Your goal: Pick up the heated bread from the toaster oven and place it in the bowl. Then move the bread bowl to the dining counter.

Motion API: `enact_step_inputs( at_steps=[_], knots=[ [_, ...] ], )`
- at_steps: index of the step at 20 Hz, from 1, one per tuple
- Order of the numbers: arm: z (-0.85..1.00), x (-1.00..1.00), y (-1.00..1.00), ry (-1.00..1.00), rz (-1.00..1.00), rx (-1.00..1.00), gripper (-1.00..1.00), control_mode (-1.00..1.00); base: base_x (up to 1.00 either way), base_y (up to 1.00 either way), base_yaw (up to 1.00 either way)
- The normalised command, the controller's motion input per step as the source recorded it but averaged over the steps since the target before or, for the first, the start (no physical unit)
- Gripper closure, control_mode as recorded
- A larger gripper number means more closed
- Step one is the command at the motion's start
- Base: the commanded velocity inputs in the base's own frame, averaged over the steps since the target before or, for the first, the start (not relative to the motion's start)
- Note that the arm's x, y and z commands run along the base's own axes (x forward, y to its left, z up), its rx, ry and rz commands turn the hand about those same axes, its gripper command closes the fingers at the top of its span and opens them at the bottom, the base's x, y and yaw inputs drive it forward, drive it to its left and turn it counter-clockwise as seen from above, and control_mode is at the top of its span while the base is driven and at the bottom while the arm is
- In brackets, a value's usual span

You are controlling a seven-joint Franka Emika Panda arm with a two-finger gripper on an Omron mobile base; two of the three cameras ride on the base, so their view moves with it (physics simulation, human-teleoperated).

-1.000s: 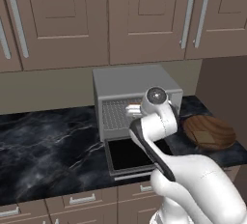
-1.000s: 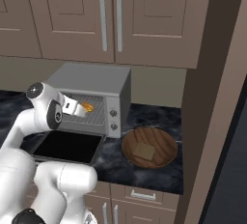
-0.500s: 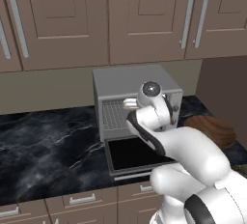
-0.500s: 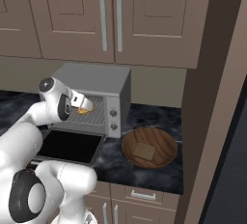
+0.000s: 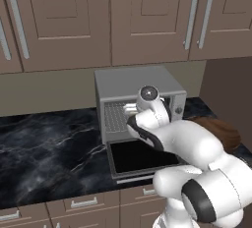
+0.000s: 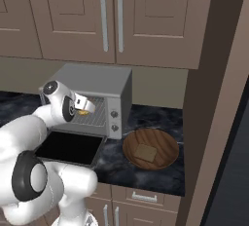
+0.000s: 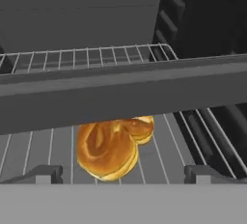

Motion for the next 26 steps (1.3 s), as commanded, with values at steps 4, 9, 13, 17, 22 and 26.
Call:
enact_step_inputs(
  at_steps=[4, 9, 13, 17, 22, 26],
  knots=[
    [-0.50, 0.30, 0.06, 0.04, 0.04, -0.05, -1.00, -1.00, 0.00, 0.00, 0.00],
    [-0.29, 0.33, 0.08, 0.01, 0.02, -0.01, -1.00, -1.00, 0.00, 0.00, 0.00],
    [-0.18, 0.33, 0.03, 0.00, 0.00, 0.00, -1.00, -1.00, 0.00, 0.00, 0.00],
    [-0.38, 0.09, 0.01, 0.00, 0.00, 0.00, 1.00, -1.00, 0.00, 0.00, 0.00],
    [-0.22, -0.04, -0.01, 0.00, 0.00, 0.00, 1.00, -1.00, 0.00, 0.00, 0.00],
    [0.00, -0.08, 0.00, 0.00, 0.00, 0.00, 1.00, -1.00, 0.00, 0.00, 0.00]
  ],
)
